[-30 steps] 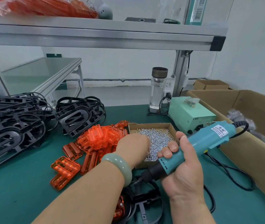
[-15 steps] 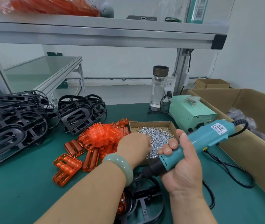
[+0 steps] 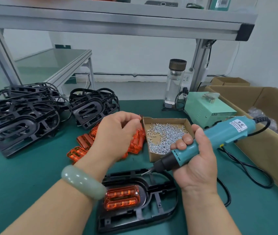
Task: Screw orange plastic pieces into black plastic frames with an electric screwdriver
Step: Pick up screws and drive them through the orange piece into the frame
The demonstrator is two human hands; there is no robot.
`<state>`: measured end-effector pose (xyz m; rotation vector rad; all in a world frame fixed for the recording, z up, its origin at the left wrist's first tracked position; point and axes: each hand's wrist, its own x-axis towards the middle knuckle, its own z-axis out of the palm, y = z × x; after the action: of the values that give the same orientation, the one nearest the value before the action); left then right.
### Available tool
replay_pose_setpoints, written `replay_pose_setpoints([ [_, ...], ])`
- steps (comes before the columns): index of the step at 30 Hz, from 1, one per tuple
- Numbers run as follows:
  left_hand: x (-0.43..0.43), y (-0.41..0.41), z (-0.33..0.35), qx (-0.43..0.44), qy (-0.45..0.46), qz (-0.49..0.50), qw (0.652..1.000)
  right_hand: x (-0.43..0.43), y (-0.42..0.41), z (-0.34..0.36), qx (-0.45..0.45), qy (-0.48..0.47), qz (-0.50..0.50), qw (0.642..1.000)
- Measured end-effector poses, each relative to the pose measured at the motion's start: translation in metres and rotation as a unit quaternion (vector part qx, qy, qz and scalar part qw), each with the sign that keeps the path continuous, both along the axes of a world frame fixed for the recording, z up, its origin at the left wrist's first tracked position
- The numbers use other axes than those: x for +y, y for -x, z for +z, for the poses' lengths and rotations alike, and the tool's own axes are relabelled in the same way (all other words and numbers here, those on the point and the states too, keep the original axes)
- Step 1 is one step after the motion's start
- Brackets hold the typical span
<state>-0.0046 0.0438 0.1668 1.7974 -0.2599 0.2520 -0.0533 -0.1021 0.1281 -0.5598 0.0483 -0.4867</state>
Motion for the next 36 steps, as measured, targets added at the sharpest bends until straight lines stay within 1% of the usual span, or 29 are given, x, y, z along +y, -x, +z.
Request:
replay_pose_setpoints([
  [4,0.031,0.025,-0.013,0.067,0.084,0.000,0.994,0.006,0.002,0.002,-0.003,-0.003,0.005,1.000],
  [8,0.052,0.049,-0.034,0.144,0.164,0.005,0.976,0.016,0.004,0.004,-0.007,-0.014,0.010,1.000],
  [12,0.054,0.071,-0.045,0.175,0.217,0.013,0.960,0.027,0.008,0.006,-0.013,-0.032,0.020,0.999],
  [17,0.046,0.088,-0.050,0.213,0.308,0.022,0.927,0.038,0.012,0.010,-0.013,-0.040,0.025,0.999],
  [20,0.044,0.092,-0.052,0.243,0.321,0.006,0.915,0.039,0.015,0.011,-0.012,-0.052,0.023,0.998],
  [23,0.045,0.092,-0.053,0.261,0.319,-0.016,0.911,0.039,0.015,0.013,-0.005,-0.071,0.016,0.997],
  [31,0.045,0.091,-0.053,0.261,0.284,-0.043,0.922,0.042,0.014,0.011,0.018,-0.081,0.011,0.996],
  [36,0.045,0.090,-0.054,0.265,0.288,-0.041,0.919,0.043,0.014,0.008,0.021,-0.071,0.013,0.997],
])
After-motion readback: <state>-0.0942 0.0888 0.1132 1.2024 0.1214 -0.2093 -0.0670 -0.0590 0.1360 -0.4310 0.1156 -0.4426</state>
